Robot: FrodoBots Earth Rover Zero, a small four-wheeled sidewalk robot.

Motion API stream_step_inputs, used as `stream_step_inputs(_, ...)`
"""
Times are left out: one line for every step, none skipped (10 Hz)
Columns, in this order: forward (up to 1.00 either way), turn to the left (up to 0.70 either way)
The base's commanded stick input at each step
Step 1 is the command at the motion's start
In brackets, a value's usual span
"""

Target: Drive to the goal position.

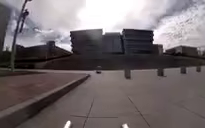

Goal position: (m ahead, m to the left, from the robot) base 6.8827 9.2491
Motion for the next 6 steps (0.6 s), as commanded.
stream_step_inputs(1.00,0.00)
stream_step_inputs(1.00,0.00)
stream_step_inputs(1.00,0.00)
stream_step_inputs(1.00,0.00)
stream_step_inputs(1.00,0.00)
stream_step_inputs(1.00,0.00)
